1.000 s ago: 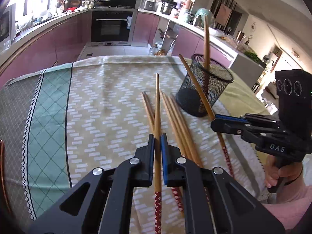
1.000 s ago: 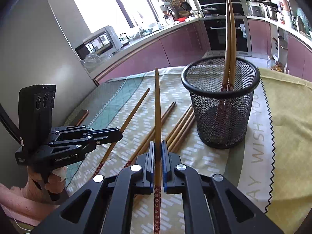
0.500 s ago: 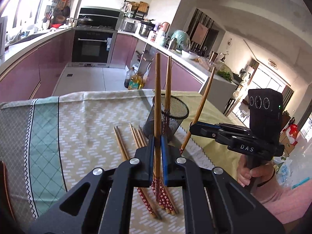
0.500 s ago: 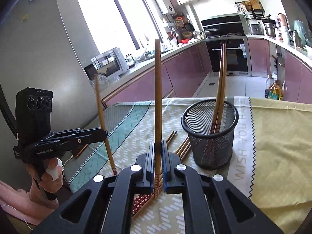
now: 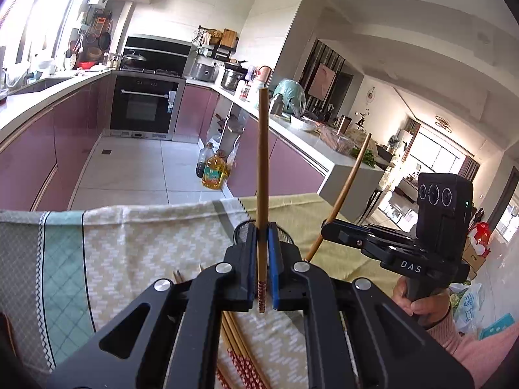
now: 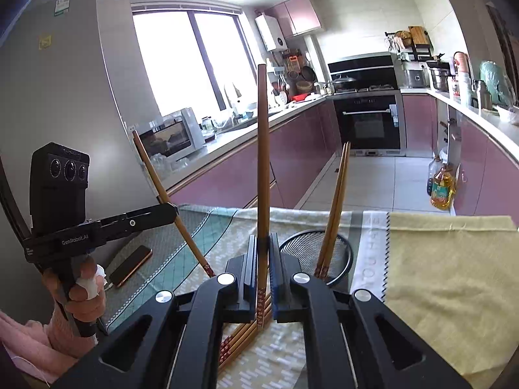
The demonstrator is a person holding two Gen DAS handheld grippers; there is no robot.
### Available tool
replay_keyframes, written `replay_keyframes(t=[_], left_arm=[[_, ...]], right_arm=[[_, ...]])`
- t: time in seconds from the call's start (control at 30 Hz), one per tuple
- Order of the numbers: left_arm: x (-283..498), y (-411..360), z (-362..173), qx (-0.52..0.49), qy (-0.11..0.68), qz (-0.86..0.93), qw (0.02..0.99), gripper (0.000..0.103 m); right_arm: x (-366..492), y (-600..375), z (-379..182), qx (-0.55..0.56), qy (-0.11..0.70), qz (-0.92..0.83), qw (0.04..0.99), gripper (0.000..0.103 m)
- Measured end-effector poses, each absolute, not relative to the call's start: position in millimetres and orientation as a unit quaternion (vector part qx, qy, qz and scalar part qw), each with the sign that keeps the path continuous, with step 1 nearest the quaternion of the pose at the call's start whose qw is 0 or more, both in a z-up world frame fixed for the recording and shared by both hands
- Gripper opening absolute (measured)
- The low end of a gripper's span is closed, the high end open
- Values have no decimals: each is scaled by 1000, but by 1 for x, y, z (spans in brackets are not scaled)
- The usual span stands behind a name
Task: Organize utensils
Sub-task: 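Raise the left tool's chopstick upright over the holder while the right tool carries its own there, then open the left tool to drop its chopstick into the holder while the right tool releases its own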
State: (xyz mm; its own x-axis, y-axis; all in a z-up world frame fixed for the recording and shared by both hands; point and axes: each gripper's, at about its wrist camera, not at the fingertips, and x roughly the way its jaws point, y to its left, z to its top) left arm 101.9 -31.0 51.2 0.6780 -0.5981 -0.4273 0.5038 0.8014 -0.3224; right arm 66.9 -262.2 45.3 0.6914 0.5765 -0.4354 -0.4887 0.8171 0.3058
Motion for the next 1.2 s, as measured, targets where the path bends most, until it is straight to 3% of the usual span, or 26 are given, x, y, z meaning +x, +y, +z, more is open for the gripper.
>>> replay_keyframes(t=[0.5,0.9,1.2], left_arm=[[140,-61,85,-68,235,-295,924,8],[164,-104,34,16,316,-295,902,8],[188,-109,11,15,352,-295,888,8]], right_arm=[[96,-280,82,74,226,267,934,6],[128,-273,38,58,308,249,916,6],[151,-269,8,53,375,238,895,6]])
